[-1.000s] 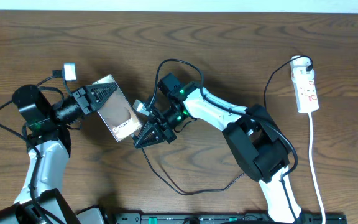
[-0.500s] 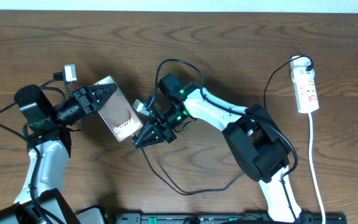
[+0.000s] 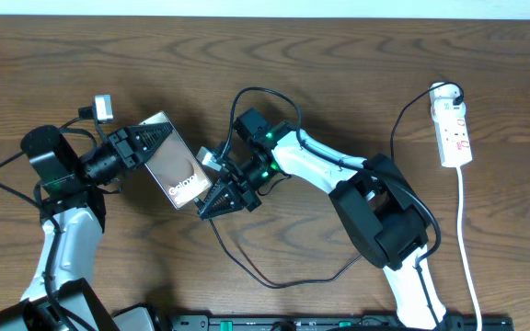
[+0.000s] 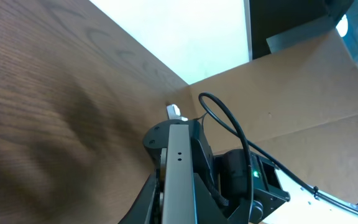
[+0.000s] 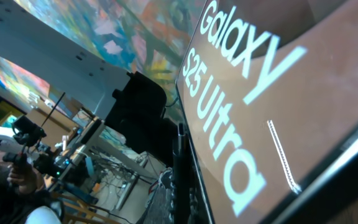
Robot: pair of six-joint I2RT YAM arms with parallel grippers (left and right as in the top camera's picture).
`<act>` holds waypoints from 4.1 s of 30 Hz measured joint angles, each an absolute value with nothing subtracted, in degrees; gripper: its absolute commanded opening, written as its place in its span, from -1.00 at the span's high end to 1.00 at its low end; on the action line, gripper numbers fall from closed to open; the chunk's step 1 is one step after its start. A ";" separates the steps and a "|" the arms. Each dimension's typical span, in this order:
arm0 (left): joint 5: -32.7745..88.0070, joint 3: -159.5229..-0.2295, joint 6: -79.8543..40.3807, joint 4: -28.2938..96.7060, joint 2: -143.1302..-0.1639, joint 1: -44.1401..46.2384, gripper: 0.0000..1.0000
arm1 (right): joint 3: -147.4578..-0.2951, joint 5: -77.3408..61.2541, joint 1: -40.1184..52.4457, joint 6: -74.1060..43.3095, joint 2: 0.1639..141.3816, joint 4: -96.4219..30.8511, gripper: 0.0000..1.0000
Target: Plug charger to phone and switch on socket
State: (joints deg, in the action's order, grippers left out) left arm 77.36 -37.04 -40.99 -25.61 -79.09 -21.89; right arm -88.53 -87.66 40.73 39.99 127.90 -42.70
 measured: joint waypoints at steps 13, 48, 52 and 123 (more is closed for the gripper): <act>76.73 -37.04 -43.48 -27.88 -79.09 -21.89 0.85 | -88.53 -87.66 40.62 39.97 127.90 -42.68 0.97; 78.08 -37.04 -45.06 -28.56 -79.09 -21.89 0.85 | -88.53 -87.66 40.03 39.99 127.90 -42.61 0.98; 78.11 -37.04 -45.19 -28.56 -79.09 -21.89 0.85 | -88.53 -87.66 40.03 39.97 127.90 -42.61 0.97; 77.78 -37.04 -43.44 -28.80 -79.09 -21.91 0.85 | -88.42 -87.46 40.51 34.92 127.90 -39.09 0.98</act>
State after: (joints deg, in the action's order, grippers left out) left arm 77.78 -37.04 -43.44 -28.80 -79.09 -21.91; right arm -88.42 -87.46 40.51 34.92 127.90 -39.09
